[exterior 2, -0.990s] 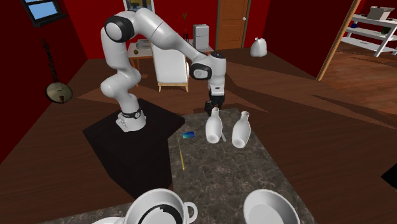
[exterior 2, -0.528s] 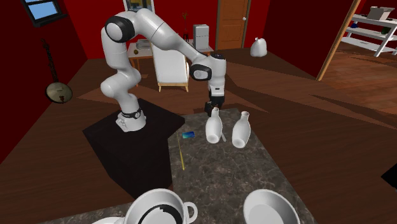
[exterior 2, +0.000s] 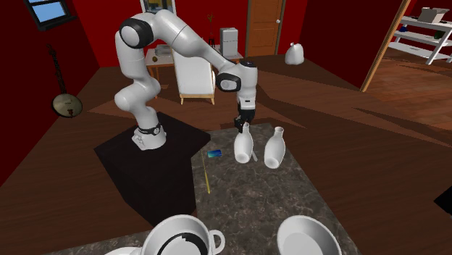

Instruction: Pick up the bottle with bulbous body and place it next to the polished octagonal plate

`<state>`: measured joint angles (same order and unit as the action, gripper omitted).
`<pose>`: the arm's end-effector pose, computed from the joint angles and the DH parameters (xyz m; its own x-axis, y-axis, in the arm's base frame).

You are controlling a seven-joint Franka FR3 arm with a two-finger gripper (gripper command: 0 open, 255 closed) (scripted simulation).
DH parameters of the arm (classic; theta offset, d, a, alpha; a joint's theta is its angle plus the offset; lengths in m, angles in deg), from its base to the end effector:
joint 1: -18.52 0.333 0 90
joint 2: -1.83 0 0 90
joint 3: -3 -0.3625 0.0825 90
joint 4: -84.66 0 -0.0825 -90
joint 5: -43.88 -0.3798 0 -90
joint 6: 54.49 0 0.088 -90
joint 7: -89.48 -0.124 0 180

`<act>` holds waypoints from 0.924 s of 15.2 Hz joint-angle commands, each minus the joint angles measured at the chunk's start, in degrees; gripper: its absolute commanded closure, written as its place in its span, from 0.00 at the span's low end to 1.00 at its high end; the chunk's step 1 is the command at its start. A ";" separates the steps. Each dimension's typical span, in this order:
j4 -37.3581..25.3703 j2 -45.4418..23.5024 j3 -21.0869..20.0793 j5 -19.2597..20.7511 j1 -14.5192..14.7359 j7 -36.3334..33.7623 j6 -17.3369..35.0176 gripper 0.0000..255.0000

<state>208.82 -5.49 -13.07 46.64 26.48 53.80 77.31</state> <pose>0.5093 0.2225 0.3715 0.9849 -0.1729 0.0096 -0.1729 -0.9849 -0.0057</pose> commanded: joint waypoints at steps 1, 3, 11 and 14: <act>0.01 -0.01 0.00 0.00 0.00 0.00 -0.01 1.00; 0.02 -0.02 0.00 0.00 0.00 0.00 0.02 1.00; -2.50 3.40 -0.17 -1.37 -0.20 0.95 -5.77 1.00; -3.65 4.50 -0.18 -1.77 -0.25 1.24 -7.97 1.00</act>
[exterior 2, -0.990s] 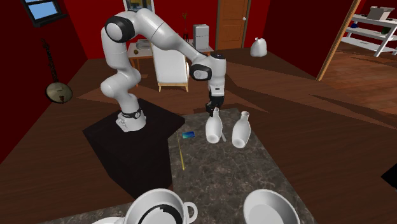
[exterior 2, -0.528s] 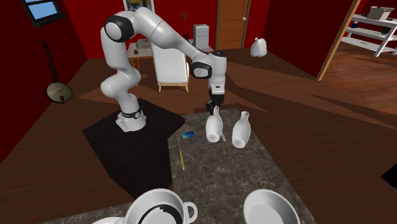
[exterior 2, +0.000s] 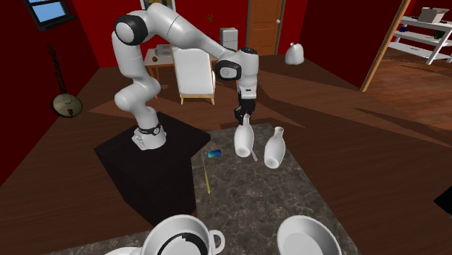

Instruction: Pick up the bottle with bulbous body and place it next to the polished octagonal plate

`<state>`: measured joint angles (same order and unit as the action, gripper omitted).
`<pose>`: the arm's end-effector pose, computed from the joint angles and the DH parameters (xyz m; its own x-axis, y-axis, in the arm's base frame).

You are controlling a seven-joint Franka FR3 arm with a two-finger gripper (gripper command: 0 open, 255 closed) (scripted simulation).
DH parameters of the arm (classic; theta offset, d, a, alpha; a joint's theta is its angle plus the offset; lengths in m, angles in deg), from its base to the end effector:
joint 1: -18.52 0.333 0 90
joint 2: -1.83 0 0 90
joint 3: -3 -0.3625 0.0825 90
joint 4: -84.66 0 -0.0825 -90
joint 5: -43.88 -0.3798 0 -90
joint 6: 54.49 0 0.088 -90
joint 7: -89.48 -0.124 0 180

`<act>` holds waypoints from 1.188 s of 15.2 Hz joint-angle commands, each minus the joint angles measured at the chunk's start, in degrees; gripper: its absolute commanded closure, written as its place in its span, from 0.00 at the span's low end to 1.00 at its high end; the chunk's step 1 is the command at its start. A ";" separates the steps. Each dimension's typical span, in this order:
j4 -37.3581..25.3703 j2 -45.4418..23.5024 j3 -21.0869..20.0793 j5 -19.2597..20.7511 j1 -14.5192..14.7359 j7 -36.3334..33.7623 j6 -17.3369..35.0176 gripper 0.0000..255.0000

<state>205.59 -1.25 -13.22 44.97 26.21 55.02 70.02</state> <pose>0.5054 0.2213 0.4244 0.9849 -0.1731 0.0095 -0.1730 -0.9849 -0.0055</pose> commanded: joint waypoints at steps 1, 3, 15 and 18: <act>-0.84 0.61 -0.03 -0.22 0.00 0.11 -1.42 1.00; -1.69 1.26 -0.02 -0.45 -0.03 0.27 -2.90 1.00; -7.86 4.13 0.09 -1.37 -0.16 0.94 -11.83 1.00; -9.69 4.58 0.12 -1.50 -0.19 1.04 -14.09 1.00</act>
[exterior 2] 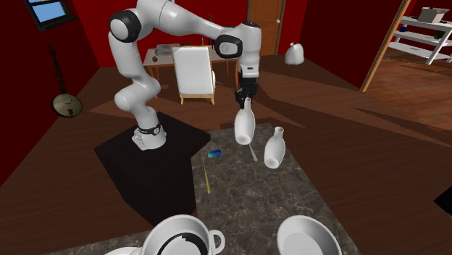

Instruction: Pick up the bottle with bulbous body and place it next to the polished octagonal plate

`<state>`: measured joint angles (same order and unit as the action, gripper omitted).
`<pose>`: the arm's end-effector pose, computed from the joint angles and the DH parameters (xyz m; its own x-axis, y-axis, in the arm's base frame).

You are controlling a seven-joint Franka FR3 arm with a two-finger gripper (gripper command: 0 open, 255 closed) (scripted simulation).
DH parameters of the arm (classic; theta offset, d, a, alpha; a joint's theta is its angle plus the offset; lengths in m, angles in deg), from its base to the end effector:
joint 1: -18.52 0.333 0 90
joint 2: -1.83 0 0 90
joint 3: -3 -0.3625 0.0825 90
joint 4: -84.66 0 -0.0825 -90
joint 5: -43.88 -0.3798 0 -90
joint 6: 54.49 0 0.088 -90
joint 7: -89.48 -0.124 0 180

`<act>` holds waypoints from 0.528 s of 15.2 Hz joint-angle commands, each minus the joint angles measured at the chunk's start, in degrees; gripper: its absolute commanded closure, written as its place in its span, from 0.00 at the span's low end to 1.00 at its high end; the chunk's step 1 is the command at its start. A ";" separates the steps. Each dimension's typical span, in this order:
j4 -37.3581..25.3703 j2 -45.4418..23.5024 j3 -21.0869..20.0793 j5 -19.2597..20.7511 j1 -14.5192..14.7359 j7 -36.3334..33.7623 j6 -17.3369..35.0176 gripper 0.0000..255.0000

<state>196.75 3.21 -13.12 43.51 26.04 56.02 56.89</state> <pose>0.5011 0.2212 0.5168 0.9849 -0.1729 0.0093 -0.1729 -0.9849 -0.0054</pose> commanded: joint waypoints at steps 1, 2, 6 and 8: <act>-1.49 0.24 0.03 -0.07 -0.02 0.06 -1.71 1.00; -2.14 0.35 0.04 -0.10 -0.03 0.08 -2.47 1.00; -4.87 0.67 0.07 -0.18 -0.06 0.14 -5.51 1.00; -6.32 0.75 0.09 -0.20 -0.07 0.16 -7.03 1.00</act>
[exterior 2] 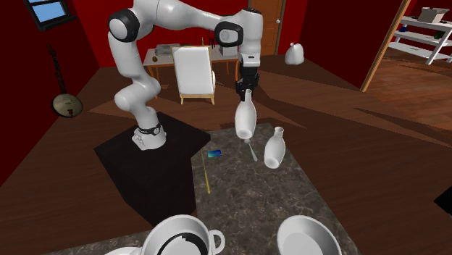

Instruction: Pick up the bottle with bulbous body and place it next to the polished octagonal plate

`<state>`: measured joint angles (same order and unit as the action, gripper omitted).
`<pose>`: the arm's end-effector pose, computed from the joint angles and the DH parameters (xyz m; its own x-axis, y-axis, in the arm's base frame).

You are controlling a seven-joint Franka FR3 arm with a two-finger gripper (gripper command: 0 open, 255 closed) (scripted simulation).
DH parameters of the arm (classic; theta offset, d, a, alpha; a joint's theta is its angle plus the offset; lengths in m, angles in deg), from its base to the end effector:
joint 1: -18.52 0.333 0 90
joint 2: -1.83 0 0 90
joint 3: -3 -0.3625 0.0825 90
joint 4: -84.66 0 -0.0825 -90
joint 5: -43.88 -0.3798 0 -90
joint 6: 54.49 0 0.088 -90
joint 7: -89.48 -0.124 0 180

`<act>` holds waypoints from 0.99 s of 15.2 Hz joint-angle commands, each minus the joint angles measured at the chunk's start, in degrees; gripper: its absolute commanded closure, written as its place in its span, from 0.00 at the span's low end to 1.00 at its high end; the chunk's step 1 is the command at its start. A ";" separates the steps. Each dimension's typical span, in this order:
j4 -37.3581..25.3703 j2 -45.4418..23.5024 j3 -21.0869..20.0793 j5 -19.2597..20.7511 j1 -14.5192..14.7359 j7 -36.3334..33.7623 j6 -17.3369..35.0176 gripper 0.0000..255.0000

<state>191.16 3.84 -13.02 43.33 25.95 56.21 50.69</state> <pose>0.5014 0.2208 0.5593 0.9849 -0.1731 0.0092 -0.1731 -0.9849 -0.0055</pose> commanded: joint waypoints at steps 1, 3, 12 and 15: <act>-1.48 0.14 -0.01 -0.03 0.01 -0.03 -1.59 1.00; -3.01 0.14 0.00 -0.02 0.01 -0.03 -3.13 1.00; -10.73 -0.53 -0.04 0.17 0.03 -0.17 -10.21 1.00; -13.64 -1.02 -0.08 0.31 0.06 -0.27 -12.64 1.00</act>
<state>178.64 2.91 -13.06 43.60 25.98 56.02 39.07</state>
